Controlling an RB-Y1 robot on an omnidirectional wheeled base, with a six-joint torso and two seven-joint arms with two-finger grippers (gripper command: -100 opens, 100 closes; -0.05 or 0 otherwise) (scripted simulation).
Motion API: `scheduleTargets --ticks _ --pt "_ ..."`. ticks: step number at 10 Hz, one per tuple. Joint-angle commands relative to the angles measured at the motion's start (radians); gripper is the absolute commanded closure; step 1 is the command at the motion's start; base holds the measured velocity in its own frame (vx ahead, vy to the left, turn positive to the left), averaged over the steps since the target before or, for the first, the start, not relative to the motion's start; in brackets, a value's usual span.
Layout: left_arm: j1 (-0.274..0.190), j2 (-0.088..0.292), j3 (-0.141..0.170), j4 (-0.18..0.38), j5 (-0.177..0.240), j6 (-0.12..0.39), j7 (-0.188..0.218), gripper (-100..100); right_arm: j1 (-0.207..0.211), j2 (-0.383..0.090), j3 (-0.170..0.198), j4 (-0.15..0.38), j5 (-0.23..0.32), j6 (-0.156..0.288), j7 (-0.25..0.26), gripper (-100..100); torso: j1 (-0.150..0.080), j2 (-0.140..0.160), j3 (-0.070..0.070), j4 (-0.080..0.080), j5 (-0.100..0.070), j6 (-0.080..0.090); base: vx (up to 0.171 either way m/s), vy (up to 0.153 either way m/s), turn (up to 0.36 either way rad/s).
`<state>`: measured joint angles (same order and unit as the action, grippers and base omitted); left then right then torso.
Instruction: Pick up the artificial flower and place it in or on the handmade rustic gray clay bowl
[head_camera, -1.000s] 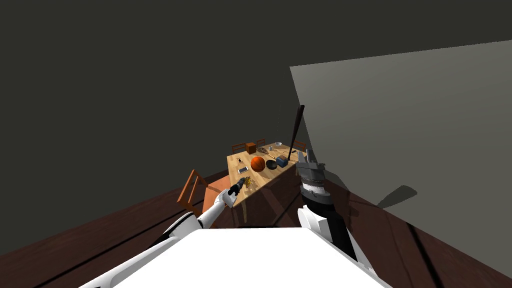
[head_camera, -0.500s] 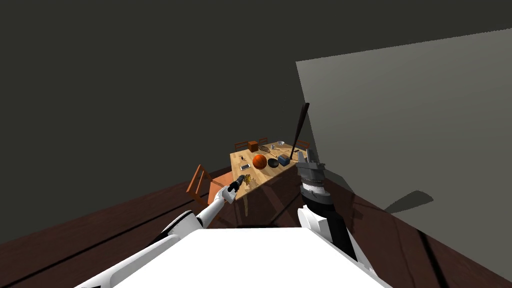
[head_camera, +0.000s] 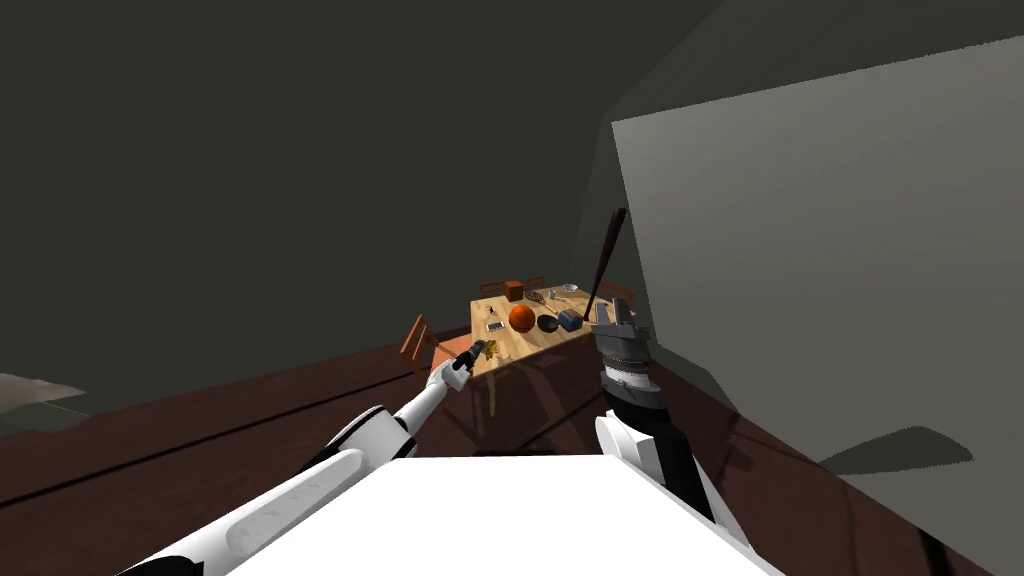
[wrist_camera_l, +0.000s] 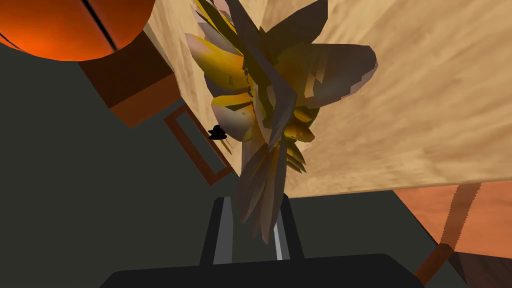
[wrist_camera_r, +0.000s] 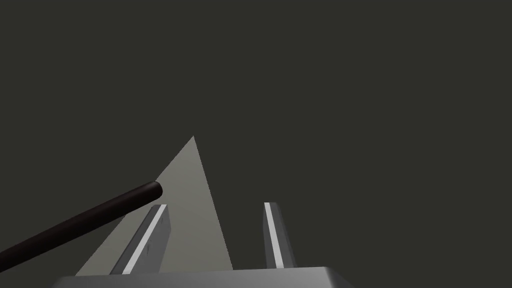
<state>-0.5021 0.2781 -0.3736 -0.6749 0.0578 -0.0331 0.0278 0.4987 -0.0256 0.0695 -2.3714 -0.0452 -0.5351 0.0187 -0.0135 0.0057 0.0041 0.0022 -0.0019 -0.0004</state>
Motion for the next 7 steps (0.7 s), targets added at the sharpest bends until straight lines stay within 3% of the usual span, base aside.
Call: scheduleTargets --ticks 1,5,6,7 --pt "-0.003 0.019 0.013 -0.019 -0.003 0.021 -0.01 100 0.0 0.0 0.0 0.0 0.0 0.0 0.0 0 0.0 0.0 0.0 0.0 0.0 0.0 -0.086 -0.218 0.175" --pt "-0.037 0.056 0.066 0.008 -0.017 0.054 -0.044 100 0.0 0.0 0.0 0.0 0.0 0.0 0.0 0 -0.006 0.003 0.001 -0.001 -0.001 0.001 -0.114 -0.256 0.185" --pt "-0.046 0.065 0.074 0.011 -0.02 0.061 -0.05 100 0.0 0.0 0.0 0.0 0.0 0.0 0.0 0 -0.009 0.001 0.0 -0.001 -0.001 0.002 -0.035 -0.31 0.071" --pt "-0.046 0.065 0.074 0.011 -0.02 0.061 -0.05 100 0.0 0.0 0.0 0.0 0.0 0.0 0.0 0 -0.011 -0.004 -0.002 -0.001 -0.002 0.002 -0.01 -0.181 0.033"
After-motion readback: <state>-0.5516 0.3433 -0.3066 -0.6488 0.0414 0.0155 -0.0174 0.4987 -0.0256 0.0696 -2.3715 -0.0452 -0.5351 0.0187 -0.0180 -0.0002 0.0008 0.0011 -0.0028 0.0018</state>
